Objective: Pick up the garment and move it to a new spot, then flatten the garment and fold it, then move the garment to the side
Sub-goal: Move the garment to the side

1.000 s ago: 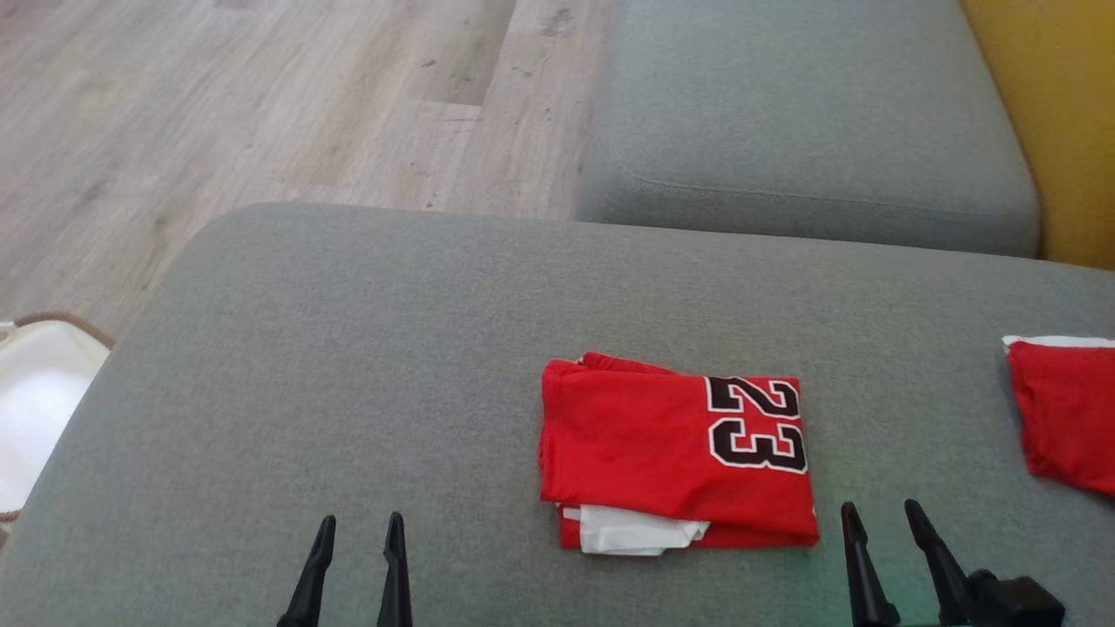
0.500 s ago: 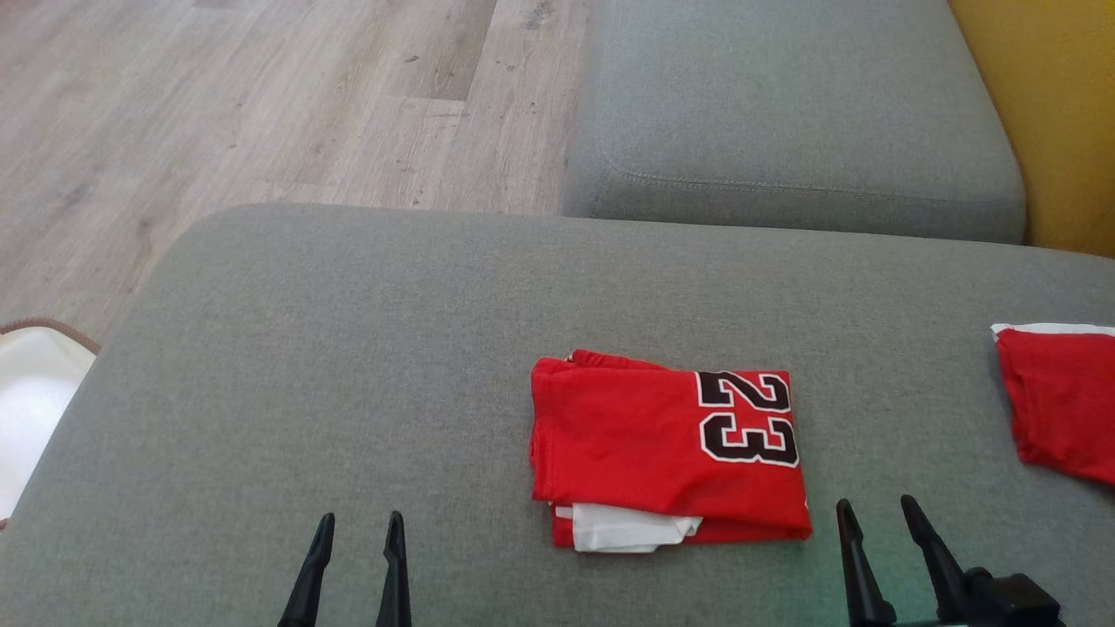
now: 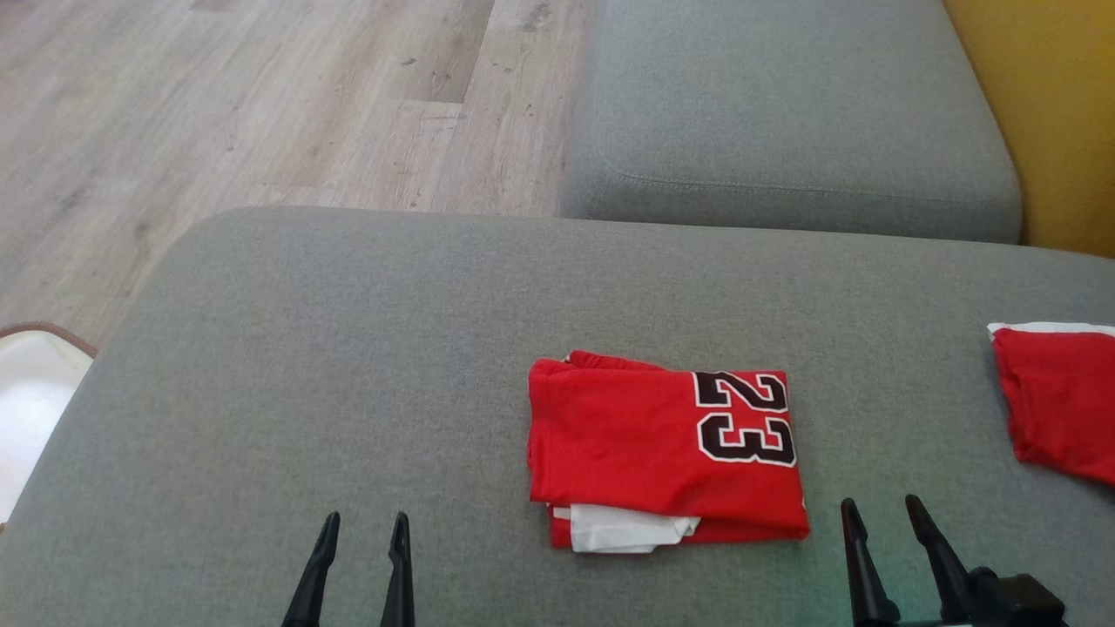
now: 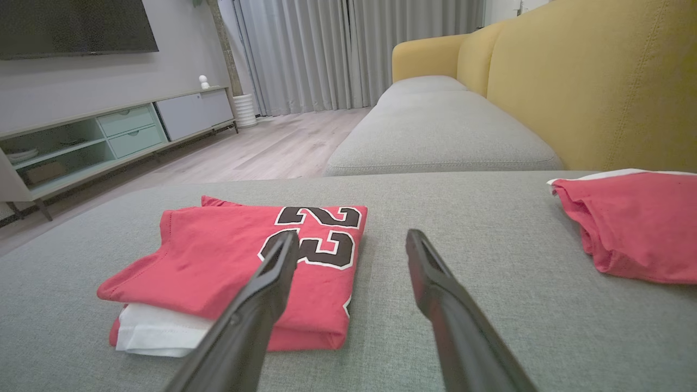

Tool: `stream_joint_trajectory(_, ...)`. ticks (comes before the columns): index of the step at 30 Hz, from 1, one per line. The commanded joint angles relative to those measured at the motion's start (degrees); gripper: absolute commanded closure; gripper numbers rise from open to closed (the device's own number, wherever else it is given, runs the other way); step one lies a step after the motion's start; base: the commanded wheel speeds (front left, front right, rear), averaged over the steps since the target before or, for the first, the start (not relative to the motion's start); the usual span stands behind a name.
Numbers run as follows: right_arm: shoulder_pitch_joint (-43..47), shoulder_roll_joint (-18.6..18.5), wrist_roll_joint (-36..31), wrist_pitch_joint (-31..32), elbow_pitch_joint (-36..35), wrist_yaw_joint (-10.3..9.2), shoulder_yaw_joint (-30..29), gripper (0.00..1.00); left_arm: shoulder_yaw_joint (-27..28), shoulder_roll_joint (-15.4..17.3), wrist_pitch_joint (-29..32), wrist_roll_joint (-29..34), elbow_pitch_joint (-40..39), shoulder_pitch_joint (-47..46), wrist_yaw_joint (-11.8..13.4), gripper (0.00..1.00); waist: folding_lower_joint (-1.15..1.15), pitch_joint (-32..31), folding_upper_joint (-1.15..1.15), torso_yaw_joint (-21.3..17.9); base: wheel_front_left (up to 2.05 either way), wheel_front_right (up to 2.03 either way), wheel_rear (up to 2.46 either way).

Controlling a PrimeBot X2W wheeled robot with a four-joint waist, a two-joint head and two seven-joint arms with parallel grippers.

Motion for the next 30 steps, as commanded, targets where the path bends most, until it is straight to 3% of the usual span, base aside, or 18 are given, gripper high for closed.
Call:
stream_joint_trajectory(1,-1.63,-0.54,0.41,-0.78,-1.86,-0.04,1.12,0.00,1.56,0.02,-0.56,0.48,-1.99,-1.67,0.12,0.00,0.00,0.06,0.00,-0.11,0.00,0.00,0.00)
stream_joint_trajectory(11,-2.33,-0.54,-0.20,-0.79,-1.65,-0.04,1.37,0.00,0.88,-0.33,-0.56,1.24,-2.58,-1.70,-0.42,0.00,0.00,2.29,0.00,-0.64,0.00,0.00,0.00)
stream_joint_trajectory(17,-5.97,-0.53,1.31,-0.68,3.46,-0.04,1.93,0.00,-0.34,-0.72,-0.56,1.78,-2.43,-2.63,-0.82,0.00,0.00,5.29,0.00,-0.45,0.00,0.00,0.00)
stream_joint_trajectory(30,-19.98,-0.55,4.99,12.63,13.03,-0.04,0.54,0.00,-1.80,-1.53,-0.56,-1.82,-3.10,-7.59,-1.74,0.00,0.00,11.81,0.00,1.78,0.00,0.00,0.00)
